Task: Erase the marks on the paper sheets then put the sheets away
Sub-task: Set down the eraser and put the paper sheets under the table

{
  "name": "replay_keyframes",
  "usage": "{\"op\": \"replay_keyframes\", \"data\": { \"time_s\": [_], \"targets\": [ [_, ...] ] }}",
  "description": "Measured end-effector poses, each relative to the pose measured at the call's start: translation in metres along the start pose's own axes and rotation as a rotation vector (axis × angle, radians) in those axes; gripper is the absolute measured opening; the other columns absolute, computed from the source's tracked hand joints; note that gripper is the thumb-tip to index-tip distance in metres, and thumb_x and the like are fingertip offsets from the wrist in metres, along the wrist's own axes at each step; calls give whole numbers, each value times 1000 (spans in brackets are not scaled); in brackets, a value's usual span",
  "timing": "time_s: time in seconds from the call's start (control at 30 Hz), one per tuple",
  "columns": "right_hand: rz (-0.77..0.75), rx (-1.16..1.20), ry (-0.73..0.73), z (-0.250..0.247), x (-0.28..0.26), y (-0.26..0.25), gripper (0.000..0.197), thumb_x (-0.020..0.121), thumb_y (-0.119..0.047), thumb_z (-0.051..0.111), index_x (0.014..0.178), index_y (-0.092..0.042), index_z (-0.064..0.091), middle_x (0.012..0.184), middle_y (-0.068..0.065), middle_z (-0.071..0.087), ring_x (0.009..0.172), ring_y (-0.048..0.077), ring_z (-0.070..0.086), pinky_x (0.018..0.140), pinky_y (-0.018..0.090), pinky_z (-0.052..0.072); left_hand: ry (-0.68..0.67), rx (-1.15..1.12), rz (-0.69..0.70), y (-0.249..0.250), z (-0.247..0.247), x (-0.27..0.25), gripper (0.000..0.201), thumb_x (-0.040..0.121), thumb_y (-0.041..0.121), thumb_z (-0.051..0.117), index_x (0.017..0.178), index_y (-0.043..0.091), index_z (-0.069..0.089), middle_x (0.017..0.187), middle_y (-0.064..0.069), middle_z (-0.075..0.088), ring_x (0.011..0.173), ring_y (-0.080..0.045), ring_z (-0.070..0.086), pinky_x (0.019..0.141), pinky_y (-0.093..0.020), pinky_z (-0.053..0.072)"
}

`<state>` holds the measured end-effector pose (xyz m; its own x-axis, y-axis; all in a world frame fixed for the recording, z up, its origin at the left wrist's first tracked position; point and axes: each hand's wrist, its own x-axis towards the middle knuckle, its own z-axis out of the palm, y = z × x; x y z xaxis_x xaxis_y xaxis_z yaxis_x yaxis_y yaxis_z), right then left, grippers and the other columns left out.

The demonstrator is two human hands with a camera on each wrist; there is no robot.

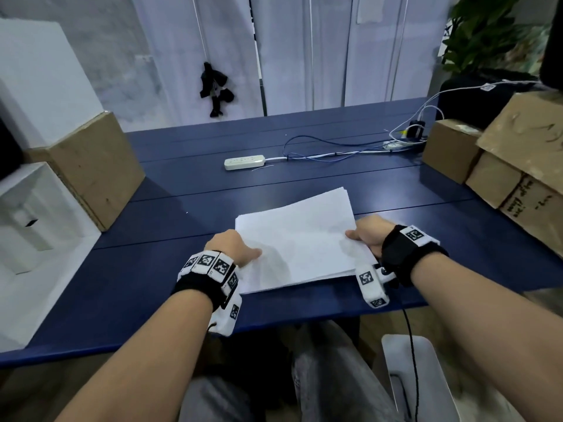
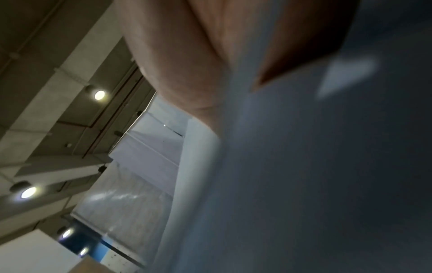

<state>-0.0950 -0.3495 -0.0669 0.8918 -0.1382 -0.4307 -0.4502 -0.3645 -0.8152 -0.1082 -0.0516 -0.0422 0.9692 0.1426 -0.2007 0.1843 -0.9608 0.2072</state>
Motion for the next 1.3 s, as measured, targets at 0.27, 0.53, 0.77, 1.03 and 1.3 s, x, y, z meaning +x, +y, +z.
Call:
{"op": "replay_keyframes", "data": {
  "time_s": [0.27,0.53,0.77,1.03,1.3],
  "targets": [
    [-50,192,-43,-8,-59,26,20,93,0,55,107,13,57,109,31,64,91,36,61,100,56,46,-258,-891,59,-28,-9,-48,30,90,30,68,102,3,71,92,-7,75,76,-18,73,71,-28,57],
    [-46,263,-1,-20,-135,104,15,93,3,52,88,5,65,84,19,71,67,28,67,75,42,57,-399,-1120,101,-31,59,-116,21,88,14,69,101,-2,70,100,-14,74,89,-27,72,80,-36,58],
    [194,-199,-36,-28,-137,204,19,90,-14,63,78,0,66,77,16,61,73,25,56,60,30,43,-450,-896,188,-5,121,-147,13,87,12,71,96,2,73,92,-4,75,79,-12,72,75,-25,58],
    [247,-778,-162,-15,-48,270,41,76,-50,47,86,-14,64,102,10,70,89,24,62,84,32,51,-451,-518,82,41,186,-105,51,74,37,76,113,5,71,117,-10,70,106,-24,67,97,-38,51],
    [-2,-499,-73,18,-37,238,50,97,-44,31,132,-17,55,143,5,51,129,25,49,108,31,35,-509,-235,49,87,234,-64,40,82,30,71,115,7,66,121,-8,66,107,-25,64,88,-26,50]
  ]
}}
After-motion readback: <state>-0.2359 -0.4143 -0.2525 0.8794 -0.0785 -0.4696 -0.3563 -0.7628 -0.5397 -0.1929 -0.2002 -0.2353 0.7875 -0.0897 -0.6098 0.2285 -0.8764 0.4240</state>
